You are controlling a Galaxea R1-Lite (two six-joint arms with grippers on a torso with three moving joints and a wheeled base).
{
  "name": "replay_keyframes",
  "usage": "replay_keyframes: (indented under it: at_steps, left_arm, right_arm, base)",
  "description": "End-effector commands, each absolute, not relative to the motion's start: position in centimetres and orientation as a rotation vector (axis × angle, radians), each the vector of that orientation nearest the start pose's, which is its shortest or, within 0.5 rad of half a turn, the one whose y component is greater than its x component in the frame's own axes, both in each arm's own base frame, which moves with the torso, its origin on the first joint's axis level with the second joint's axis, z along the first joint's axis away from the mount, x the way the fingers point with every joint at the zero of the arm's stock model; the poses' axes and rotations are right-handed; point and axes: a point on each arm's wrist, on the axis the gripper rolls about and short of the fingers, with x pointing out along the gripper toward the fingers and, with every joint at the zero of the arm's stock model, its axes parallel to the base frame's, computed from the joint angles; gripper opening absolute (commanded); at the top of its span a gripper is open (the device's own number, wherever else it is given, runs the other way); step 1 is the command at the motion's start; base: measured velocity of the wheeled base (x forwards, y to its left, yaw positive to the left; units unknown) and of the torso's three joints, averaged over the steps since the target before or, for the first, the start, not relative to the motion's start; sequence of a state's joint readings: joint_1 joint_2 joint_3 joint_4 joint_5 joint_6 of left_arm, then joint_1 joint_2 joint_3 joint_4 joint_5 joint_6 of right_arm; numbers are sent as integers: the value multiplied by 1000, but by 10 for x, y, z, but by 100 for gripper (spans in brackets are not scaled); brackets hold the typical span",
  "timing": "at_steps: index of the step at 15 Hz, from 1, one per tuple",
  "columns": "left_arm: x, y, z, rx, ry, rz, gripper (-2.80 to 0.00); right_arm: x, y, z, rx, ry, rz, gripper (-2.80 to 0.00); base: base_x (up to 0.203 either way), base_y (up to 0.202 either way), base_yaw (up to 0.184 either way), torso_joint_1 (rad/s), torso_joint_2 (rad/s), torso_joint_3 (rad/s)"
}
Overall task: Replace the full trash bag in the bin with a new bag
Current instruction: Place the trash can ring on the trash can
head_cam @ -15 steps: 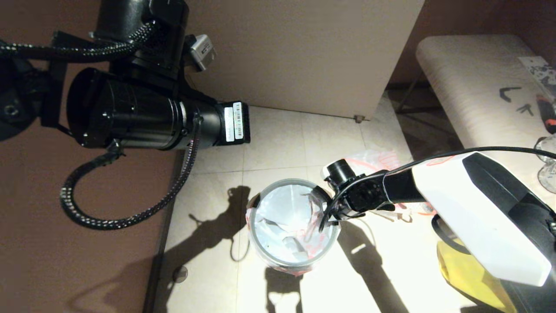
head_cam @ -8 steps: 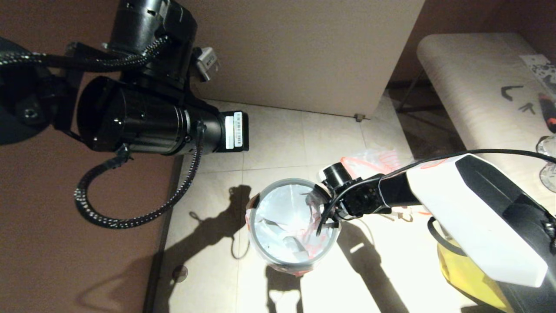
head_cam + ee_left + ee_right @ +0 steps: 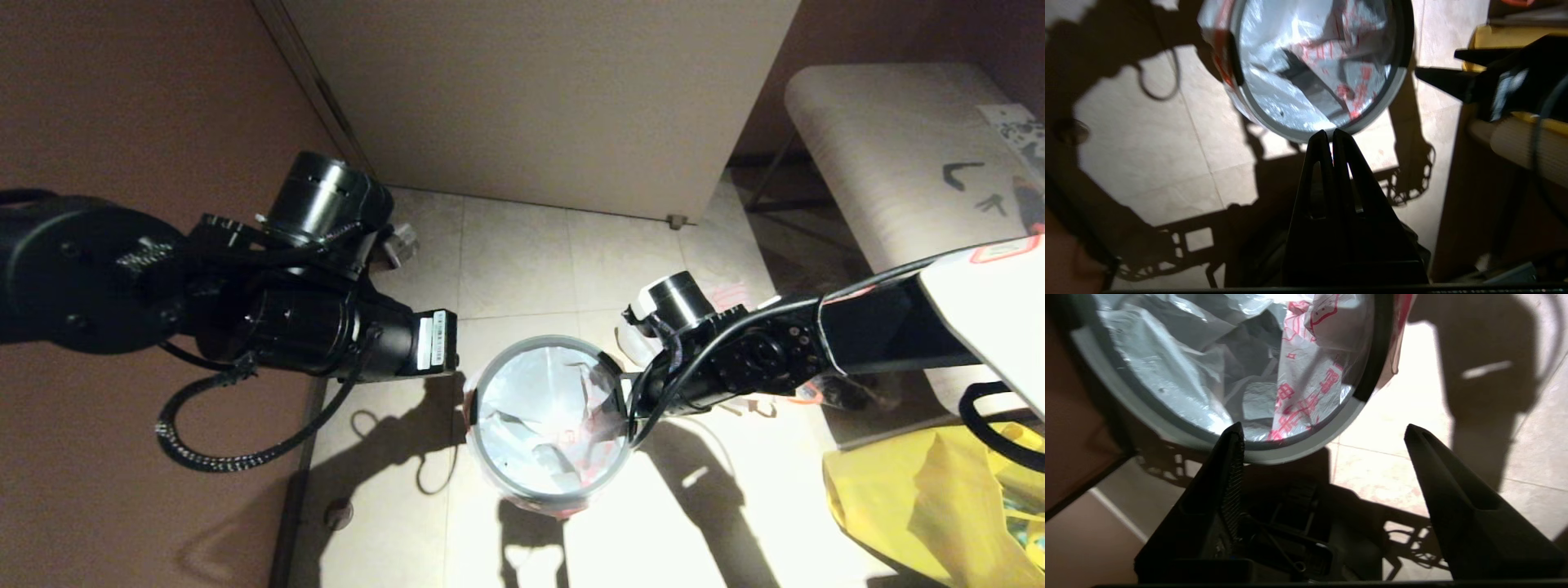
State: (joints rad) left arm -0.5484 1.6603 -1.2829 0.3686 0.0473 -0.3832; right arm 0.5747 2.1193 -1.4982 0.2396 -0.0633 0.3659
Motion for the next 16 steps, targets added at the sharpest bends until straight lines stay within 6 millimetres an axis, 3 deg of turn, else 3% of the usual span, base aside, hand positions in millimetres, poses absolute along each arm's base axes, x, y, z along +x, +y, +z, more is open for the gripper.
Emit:
replay_keyframes:
  at_steps: [1,2,3,6,9,14,16]
  left_arm:
    - [270,-147,209,-163,853,-301,-280]
    - [284,-146,197,-217,858,-337,-280]
    - [297,-144,184,-267,876,-386,-280]
    - [335,-143,138,-324,902,-410,-280]
    - [360,-143,97,-328,917,-395,-280]
    - [375,-140,43,-299,1016,-329,-280]
    - [379,-140,41,-264,988,-299,-280]
  right_arm:
    - [339,210,156,107,878,348,0]
    - [341,208,154,131,897,388,0]
    - [346,204,151,167,913,438,-280]
    - [375,201,125,243,884,536,-280]
    - [395,202,96,234,876,604,-280]
    - [422,199,59,223,870,610,-280]
    - [433,193,39,232,869,590,-280]
  base:
    - [0,0,0,0,0,0]
    - [0,0,0,0,0,0]
    - [0,0,0,0,0,0]
    - [0,0,0,0,0,0]
    - [0,0,0,0,0,0]
    - [0,0,0,0,0,0]
    - [0,0,0,0,0,0]
